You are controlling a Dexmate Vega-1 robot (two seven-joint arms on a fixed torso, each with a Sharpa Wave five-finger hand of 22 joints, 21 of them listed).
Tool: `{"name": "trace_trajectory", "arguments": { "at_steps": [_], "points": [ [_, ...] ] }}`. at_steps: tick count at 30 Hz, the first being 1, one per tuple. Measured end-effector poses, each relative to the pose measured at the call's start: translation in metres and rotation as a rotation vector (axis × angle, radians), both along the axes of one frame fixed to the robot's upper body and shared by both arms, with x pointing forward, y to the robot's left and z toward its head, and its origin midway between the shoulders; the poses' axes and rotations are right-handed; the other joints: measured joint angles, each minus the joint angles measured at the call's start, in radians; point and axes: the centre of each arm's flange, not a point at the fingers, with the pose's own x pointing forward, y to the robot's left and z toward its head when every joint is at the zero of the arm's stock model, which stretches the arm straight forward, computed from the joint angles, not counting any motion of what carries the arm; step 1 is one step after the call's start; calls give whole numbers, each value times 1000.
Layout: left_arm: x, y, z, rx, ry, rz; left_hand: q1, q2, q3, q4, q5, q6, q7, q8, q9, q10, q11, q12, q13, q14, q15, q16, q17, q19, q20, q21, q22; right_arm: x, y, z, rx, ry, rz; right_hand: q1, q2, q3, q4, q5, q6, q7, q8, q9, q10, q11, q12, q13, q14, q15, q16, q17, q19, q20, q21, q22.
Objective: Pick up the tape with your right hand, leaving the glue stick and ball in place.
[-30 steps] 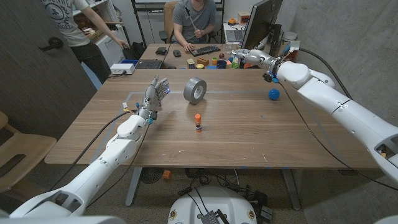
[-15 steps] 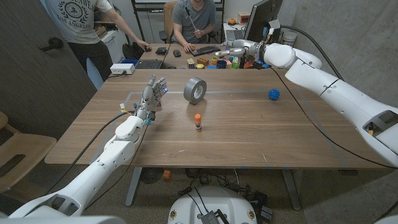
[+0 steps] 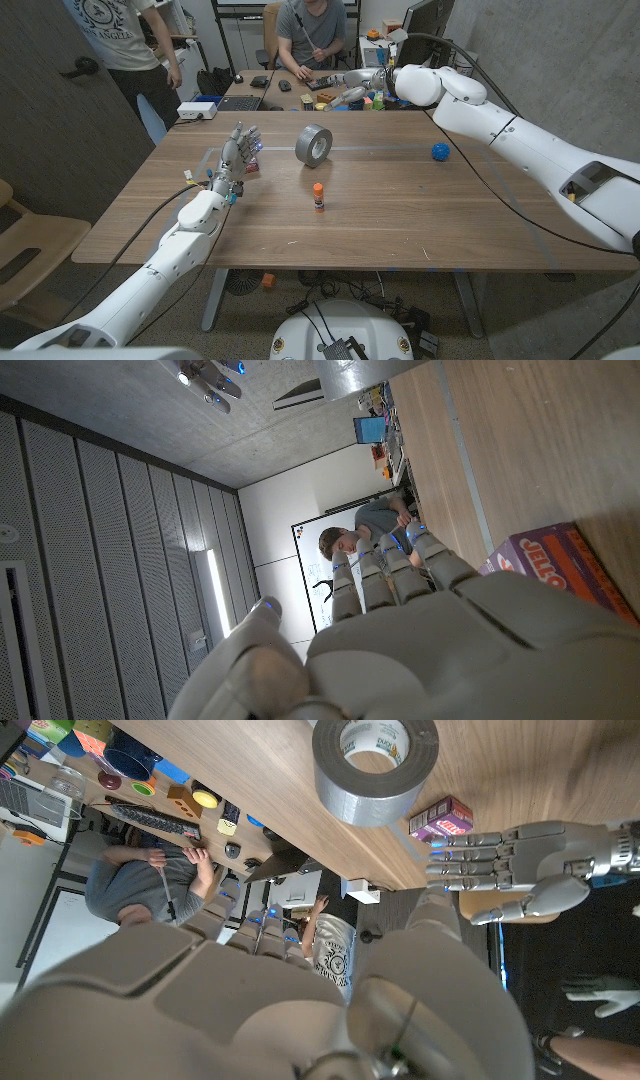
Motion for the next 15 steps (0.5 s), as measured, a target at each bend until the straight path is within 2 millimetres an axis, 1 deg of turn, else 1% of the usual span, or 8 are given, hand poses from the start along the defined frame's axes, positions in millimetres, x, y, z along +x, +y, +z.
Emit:
{"name": "trace_trajectory", "arguments": {
  "at_steps": [2,4,5,8,9,12,13,15],
  "points": [
    [-2,1,-1,2,1,0,0,0,0,0,0,4,4,0,0,0,0,0,0,5,5,0,0,0,0,0,0,-1,1,-2,-32,-6,-5,17,0,2,-3,7,-12,-1,0,0,-15,-6,0,0,-14,-1,0,1,-4,-4,-4,0],
    [-5,1,-3,5,0,-1,0,0,0,0,0,4,4,0,0,4,-4,0,0,5,5,0,0,0,0,0,0,-2,3,-5,-86,-18,-11,36,-2,3,-11,19,-16,-5,0,0,-27,-13,0,0,-23,-2,0,1,-11,-10,-11,0],
    [-6,2,-2,1,-7,-1,0,0,0,0,0,4,4,0,0,5,-5,2,0,5,5,0,0,0,0,0,0,4,19,3,-117,-21,-14,48,-4,3,-11,24,-19,-9,0,0,-31,-16,0,1,-26,-2,0,1,-11,-10,-14,0],
    [-9,2,-5,4,-6,-3,0,0,0,0,0,29,3,5,0,18,-7,5,0,10,2,0,0,0,0,0,0,3,21,-1,-184,-39,-24,80,-3,7,-15,39,-34,-12,0,2,-48,-23,0,5,-42,-4,0,1,-18,-18,-18,0],
    [-12,3,-5,2,-13,-2,0,0,0,0,0,52,3,15,0,32,-10,12,1,19,1,0,0,0,0,2,0,7,36,4,-234,-48,-28,94,0,10,-18,46,-38,-16,0,4,-54,-28,0,5,-45,-1,0,1,-18,-18,-21,0],
    [-15,4,-7,3,-13,-2,0,0,-3,3,0,89,4,29,5,57,-18,19,5,32,3,6,0,11,0,4,-1,6,39,1,-289,-65,-34,128,7,14,-22,66,-42,-20,0,5,-67,-41,0,5,-51,-5,0,1,-21,-21,-25,0],
    [-16,6,-7,-1,-16,2,0,0,-3,3,0,93,7,29,5,57,-18,19,5,32,3,6,3,11,0,4,-2,11,47,4,-318,-68,-41,142,11,16,-25,73,-46,-25,0,5,-71,-46,0,5,-54,-2,0,1,-22,-22,-29,0],
    [-19,7,-8,-2,-17,4,0,0,-3,3,0,94,9,29,5,57,-18,19,5,36,0,10,5,11,0,4,-3,11,50,2,-363,-85,-44,167,19,19,-27,86,-48,-27,0,5,-81,-56,0,5,-56,0,0,1,-23,-31,-29,0]
  ]
}}
